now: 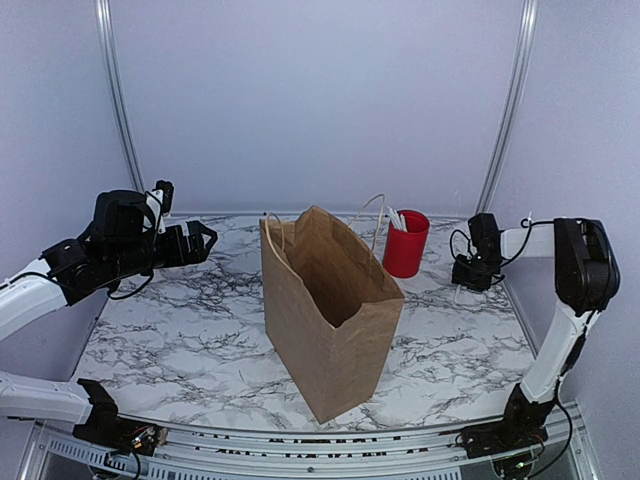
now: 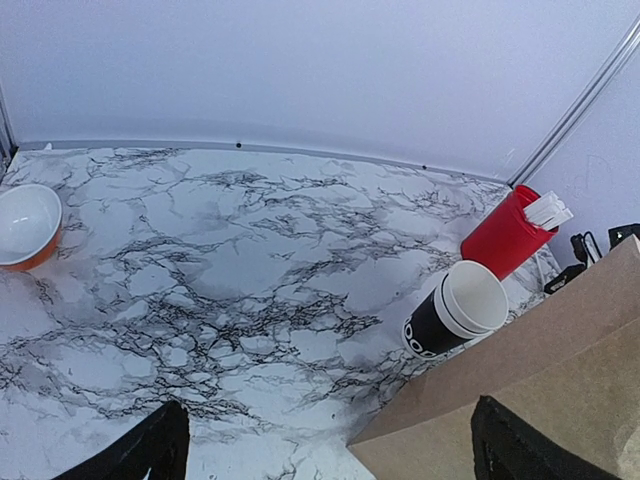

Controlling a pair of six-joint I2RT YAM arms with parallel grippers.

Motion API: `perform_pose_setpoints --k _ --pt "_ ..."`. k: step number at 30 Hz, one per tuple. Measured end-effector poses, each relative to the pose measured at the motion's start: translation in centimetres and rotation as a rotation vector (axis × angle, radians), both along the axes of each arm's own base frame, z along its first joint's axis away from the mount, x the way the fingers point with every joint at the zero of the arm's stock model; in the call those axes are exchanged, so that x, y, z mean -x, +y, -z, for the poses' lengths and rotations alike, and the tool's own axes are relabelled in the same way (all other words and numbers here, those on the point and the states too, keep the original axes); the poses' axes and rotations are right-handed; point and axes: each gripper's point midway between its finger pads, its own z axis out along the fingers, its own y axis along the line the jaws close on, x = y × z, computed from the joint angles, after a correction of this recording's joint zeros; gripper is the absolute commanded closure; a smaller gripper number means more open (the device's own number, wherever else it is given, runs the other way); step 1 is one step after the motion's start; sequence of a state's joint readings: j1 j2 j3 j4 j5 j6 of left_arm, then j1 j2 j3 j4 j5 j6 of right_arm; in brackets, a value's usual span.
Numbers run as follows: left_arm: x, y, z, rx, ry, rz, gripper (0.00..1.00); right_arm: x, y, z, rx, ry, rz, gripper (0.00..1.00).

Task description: Pack the takeout coffee

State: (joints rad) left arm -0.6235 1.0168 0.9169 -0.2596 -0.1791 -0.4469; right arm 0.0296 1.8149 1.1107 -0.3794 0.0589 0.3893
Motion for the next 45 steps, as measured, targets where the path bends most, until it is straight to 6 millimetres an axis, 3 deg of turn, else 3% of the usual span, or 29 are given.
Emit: perform_pose_setpoints --k 3,13,17,20,30,35,39,45 --pt "0.1 0.1 -0.1 -0.001 -0.005 -0.004 0.01 -0.5 0.0 1.0 0.001 0.018 0.000 0.60" --pt "0.2 0.4 -0.1 -0.004 -0.010 -0.006 0.01 -1.6 -0.6 1.8 0.058 0.021 0.000 0.71" --pt "0.2 0.4 -0.1 -0.004 -0.010 -0.006 0.01 -1.9 -0.6 1.9 0.078 0.012 -0.002 0.88" --pt "0.2 0.4 -0.1 -0.004 -0.010 -0.006 0.01 -2.0 -0.8 1.9 0.090 0.001 0.008 0.95" --pt "0.2 0.4 -0.1 -0.004 -0.010 -0.006 0.01 -0.6 -0.8 1.3 0.089 -0.003 0.009 0.99" --pt "0.2 0.4 0.0 -0.004 -0.009 -0.006 0.01 -0.2 -0.7 -1.9 0.087 -0.059 0.009 0.99" --pt "0.2 0.3 0.0 -0.006 -0.008 -0.006 0.01 -0.2 0.1 -6.3 0.085 -0.165 -0.005 1.00" --pt "0.0 0.2 0.5 -0.013 0.003 -0.005 0.01 0.4 2.9 -13.7 0.079 -0.352 -0.058 1.00"
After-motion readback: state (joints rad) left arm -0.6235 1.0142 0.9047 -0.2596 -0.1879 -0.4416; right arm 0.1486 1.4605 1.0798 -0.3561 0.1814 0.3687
